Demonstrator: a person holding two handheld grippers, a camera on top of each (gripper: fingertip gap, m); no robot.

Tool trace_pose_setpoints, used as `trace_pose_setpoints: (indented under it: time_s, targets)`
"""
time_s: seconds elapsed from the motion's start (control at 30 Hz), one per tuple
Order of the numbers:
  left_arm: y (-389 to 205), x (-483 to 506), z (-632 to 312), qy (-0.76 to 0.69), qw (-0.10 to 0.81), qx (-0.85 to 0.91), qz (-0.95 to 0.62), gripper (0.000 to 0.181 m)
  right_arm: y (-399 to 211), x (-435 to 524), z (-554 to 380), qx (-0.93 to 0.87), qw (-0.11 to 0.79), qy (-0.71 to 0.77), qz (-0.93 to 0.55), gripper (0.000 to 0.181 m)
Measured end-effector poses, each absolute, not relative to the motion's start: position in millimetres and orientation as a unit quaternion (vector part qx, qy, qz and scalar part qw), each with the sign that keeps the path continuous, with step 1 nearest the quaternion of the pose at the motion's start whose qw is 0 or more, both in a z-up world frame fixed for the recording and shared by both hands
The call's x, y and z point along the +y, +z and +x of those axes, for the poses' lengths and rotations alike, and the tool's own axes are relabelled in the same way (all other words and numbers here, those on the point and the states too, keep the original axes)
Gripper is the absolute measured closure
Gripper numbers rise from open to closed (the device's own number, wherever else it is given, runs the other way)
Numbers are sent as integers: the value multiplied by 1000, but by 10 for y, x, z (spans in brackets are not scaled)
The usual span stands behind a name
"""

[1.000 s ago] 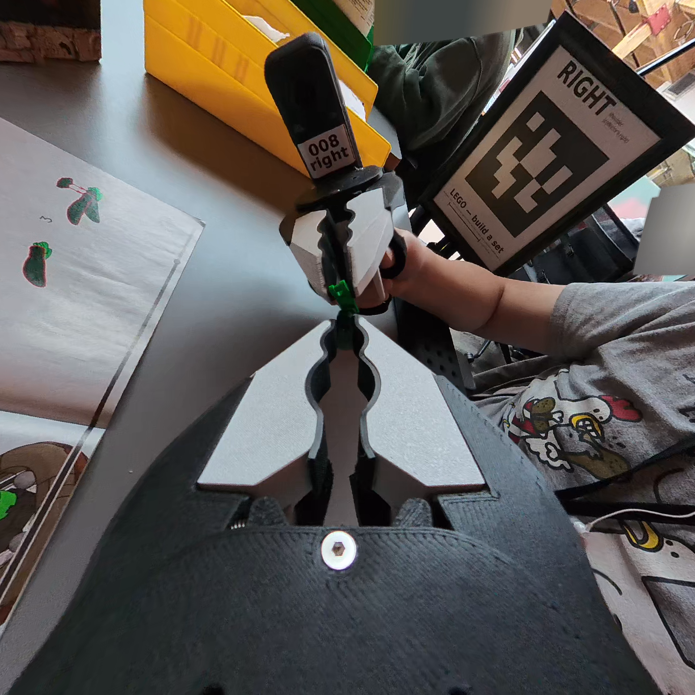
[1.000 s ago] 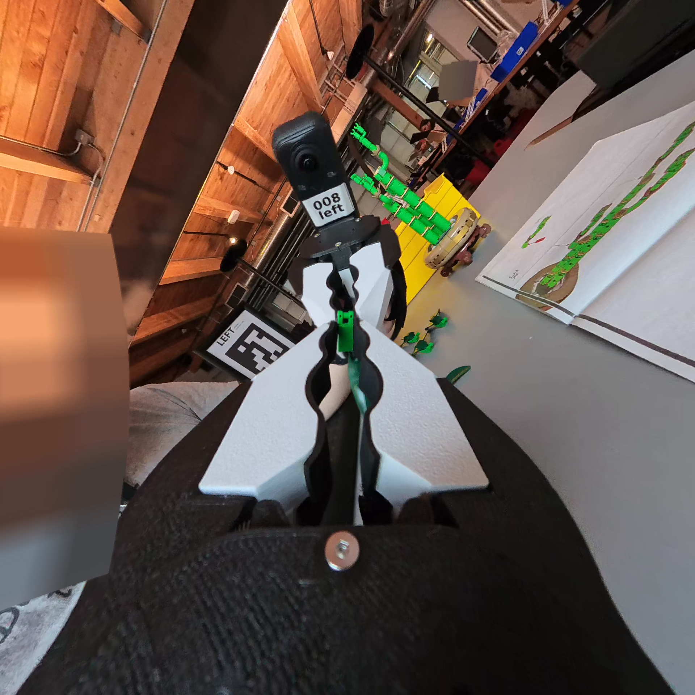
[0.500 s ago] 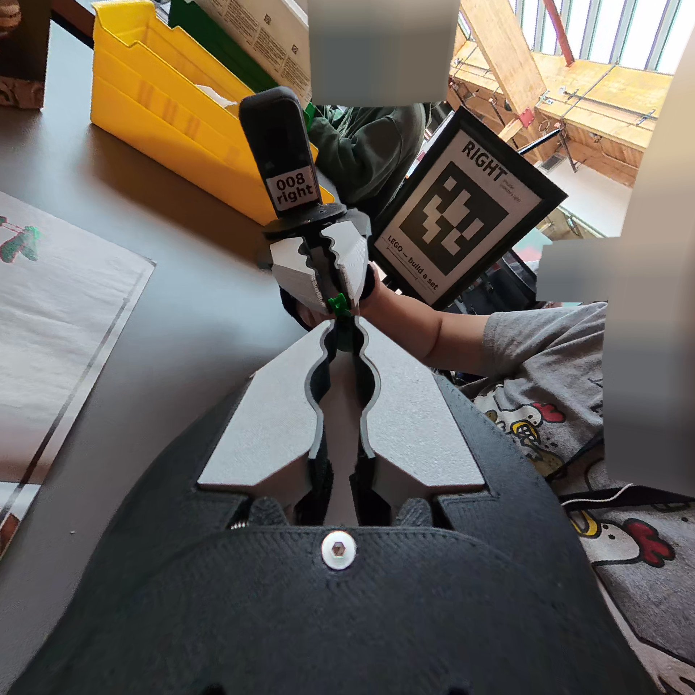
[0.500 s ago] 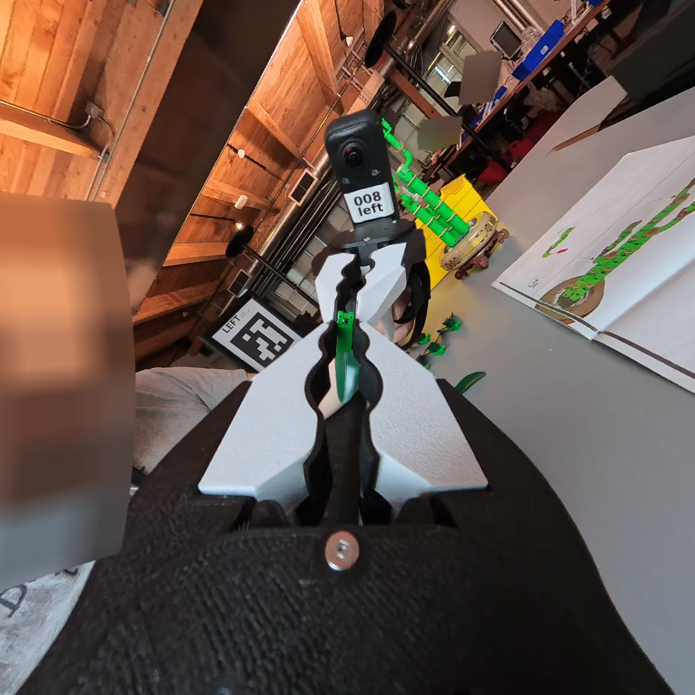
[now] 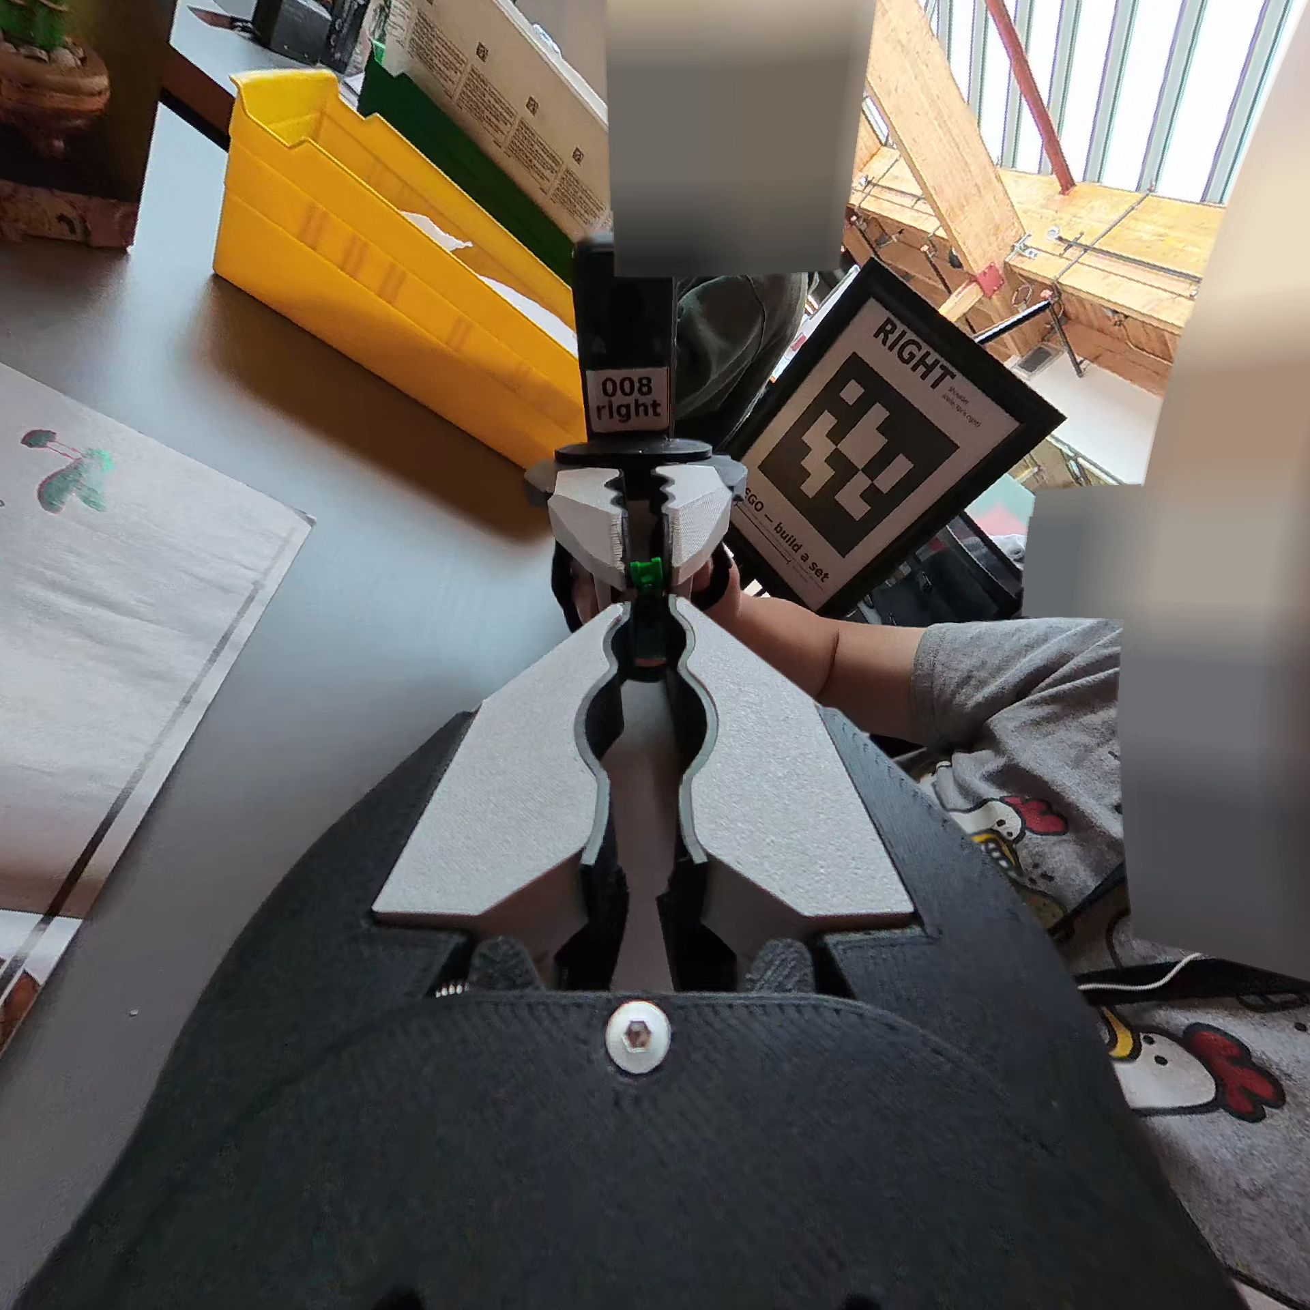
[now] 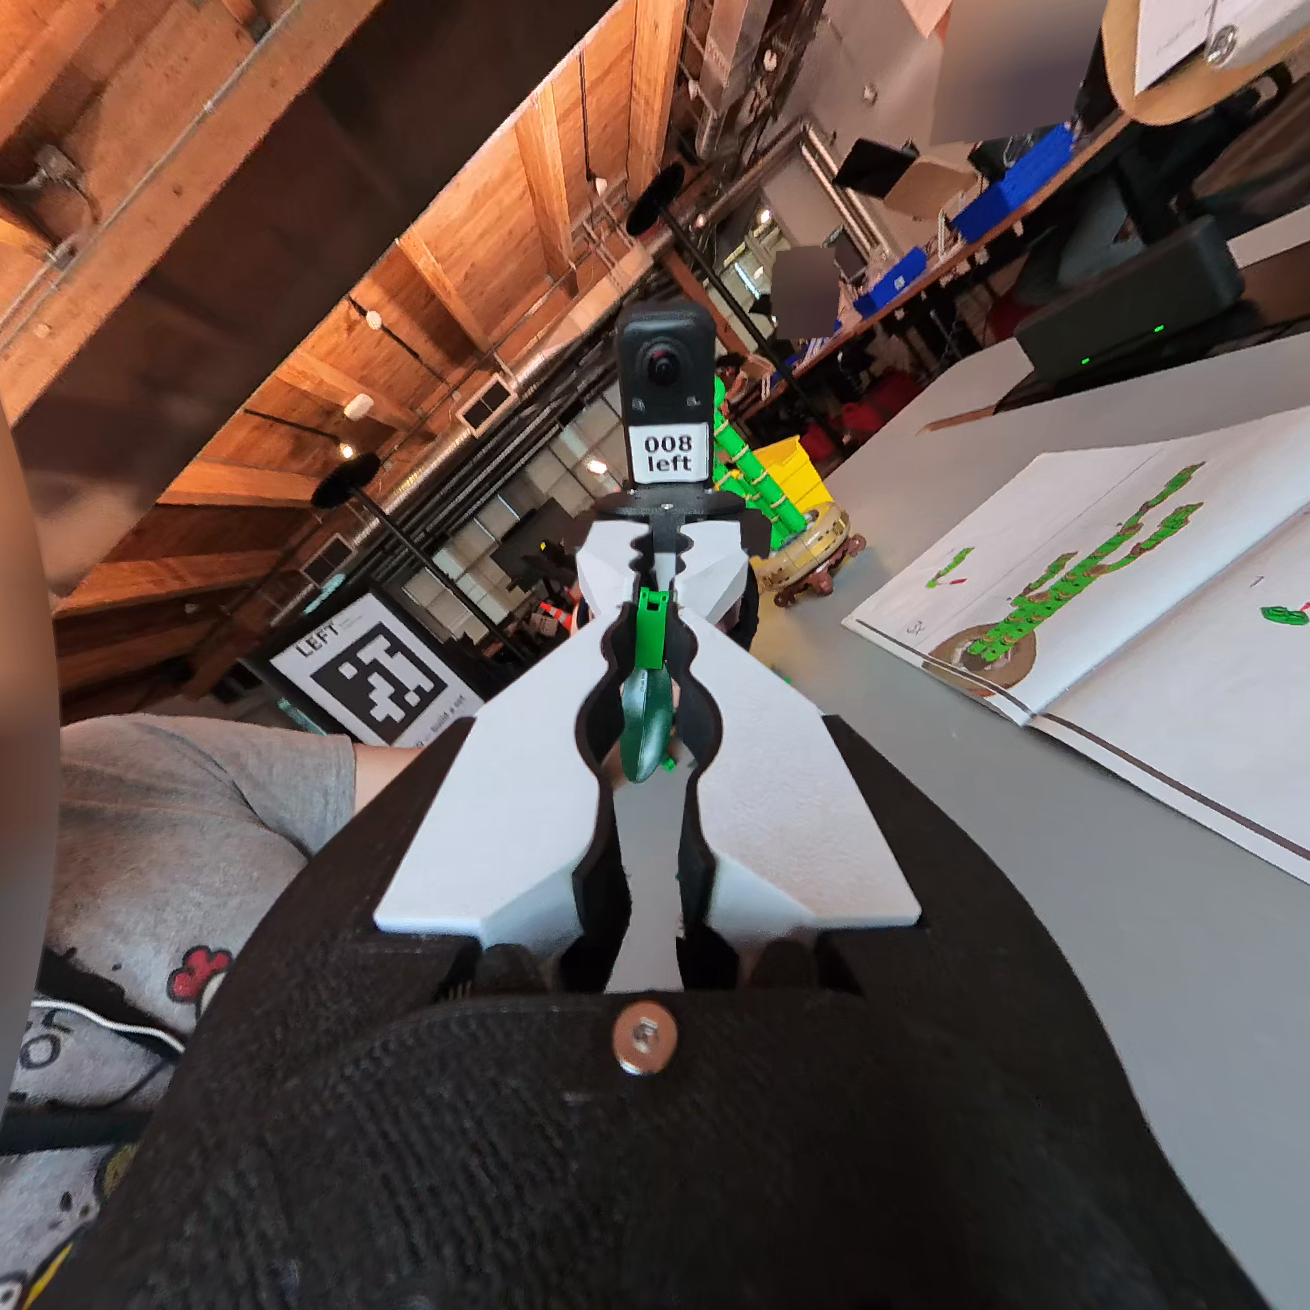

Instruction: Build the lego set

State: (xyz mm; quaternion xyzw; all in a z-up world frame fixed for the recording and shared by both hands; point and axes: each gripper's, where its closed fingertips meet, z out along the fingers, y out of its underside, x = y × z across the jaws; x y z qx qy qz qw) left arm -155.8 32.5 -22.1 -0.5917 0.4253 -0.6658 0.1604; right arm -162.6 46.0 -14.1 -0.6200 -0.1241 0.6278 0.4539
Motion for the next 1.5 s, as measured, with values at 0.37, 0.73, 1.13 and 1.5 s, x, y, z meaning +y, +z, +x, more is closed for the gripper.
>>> trace_pose_setpoints:
  time_s: [0.37, 0.73, 1.13, 1.5]
  targets:
    - [-90, 394, -1471, -677, 225, 384, -586, 176, -3, 517, -1543, -78, 513, 627, -581, 175]
    - [-93, 412, -1456, -666, 247, 378, -594, 177, -7, 531, -1544, -73, 524, 617, -582, 175]
    - [-104, 437, -1447, -661, 255, 367, -603, 177, -23, 553, -1543, -70, 542, 597, -588, 174]
    - [-121, 463, -1443, -657, 253, 355, -615, 177, -45, 578, -1544, -65, 556, 576, -596, 174]
